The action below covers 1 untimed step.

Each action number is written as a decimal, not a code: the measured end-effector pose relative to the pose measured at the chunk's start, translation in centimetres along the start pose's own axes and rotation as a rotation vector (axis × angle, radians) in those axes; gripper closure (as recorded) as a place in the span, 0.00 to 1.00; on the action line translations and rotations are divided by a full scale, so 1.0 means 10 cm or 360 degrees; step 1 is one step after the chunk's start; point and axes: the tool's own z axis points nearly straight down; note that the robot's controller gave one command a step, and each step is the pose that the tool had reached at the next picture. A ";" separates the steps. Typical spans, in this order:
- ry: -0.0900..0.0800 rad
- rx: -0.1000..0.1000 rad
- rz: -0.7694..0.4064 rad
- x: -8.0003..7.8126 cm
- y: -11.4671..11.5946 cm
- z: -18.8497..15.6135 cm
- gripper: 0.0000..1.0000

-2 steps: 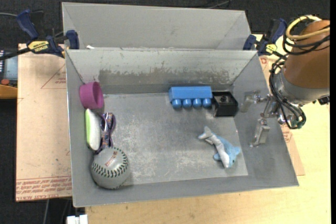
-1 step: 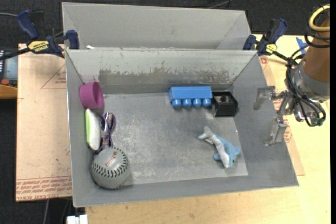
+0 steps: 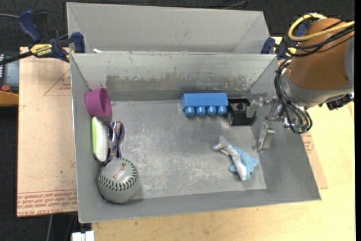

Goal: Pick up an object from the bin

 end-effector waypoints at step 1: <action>-0.0009 0.0007 -0.0105 0.33 -0.31 -0.81 0.00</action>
Offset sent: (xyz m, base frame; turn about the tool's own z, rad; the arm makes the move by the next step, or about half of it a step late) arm -0.0244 -0.0050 0.0664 0.0183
